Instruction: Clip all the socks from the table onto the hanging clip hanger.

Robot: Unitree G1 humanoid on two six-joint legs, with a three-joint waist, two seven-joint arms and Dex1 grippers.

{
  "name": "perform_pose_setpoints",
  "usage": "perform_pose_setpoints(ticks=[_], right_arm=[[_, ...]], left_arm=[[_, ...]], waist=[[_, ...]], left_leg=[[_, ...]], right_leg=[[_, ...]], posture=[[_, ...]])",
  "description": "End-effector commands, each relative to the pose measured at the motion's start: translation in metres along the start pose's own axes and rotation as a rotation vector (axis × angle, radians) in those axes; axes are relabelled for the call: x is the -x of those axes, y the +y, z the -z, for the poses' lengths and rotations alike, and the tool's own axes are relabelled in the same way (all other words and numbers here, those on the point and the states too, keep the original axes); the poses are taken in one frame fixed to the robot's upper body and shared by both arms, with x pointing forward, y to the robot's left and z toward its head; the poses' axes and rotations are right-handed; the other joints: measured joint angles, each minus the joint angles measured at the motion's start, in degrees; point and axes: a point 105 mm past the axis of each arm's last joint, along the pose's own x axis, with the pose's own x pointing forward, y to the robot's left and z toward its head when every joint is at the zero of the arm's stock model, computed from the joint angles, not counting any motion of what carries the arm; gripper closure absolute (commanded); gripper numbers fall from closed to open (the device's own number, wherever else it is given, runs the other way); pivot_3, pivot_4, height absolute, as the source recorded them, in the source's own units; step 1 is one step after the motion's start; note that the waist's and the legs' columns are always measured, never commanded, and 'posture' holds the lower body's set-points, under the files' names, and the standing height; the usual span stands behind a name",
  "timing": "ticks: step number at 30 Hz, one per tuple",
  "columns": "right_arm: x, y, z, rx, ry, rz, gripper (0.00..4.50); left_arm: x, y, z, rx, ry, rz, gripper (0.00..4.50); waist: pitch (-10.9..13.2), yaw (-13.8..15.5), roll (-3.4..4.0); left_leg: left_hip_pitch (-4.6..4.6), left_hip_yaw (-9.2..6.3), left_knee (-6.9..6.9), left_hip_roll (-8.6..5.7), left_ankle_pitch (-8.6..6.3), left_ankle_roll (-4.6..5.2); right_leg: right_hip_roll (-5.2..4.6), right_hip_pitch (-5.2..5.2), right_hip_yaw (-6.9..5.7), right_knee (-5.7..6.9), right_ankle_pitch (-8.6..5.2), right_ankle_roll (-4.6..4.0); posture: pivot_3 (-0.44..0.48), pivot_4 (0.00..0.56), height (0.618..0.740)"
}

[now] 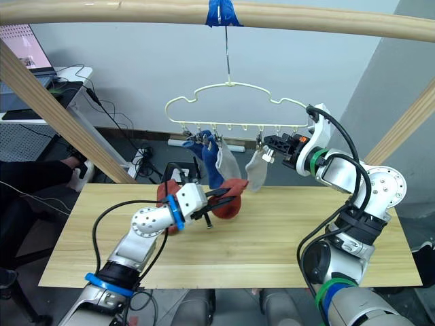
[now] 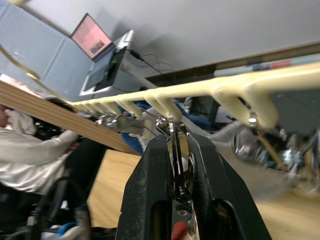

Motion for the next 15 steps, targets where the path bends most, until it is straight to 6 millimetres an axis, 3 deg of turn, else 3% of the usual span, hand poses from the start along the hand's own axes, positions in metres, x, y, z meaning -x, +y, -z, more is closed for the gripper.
perform_pose_setpoints(ticks=[1,10,15], right_arm=[[0.002,0.014,-0.006,0.018,-0.037,-0.035,4.3],[0.001,0.014,-0.003,0.017,-0.029,-0.015,4.3],[0.004,0.011,-0.003,0.029,-0.023,0.0,4.3]], left_arm=[[-0.018,0.004,-0.019,-0.119,-0.074,0.008,4.0],[-0.027,0.021,-0.028,-0.247,-0.117,-0.079,4.0],[-0.025,0.031,-0.032,-0.233,-0.13,-0.137,4.0]], waist=[[0.0,-0.2,0.0],[0.0,-1.7,0.02],[0.0,-2.0,0.02]], left_leg=[[0.0,0.0,0.0,0.0,0.0,0.0],[-0.01,0.01,-0.02,0.02,0.0,0.0],[-0.02,0.02,-0.02,0.01,0.0,0.0]], right_leg=[[0.0,0.0,0.0,0.0,0.0,0.0],[0.02,-0.04,0.02,0.02,0.0,0.0],[0.01,-0.04,0.02,0.02,0.0,0.0]], posture=[[-0.066,0.188,0.74],[-0.074,0.191,0.74],[-0.079,0.192,0.74]])
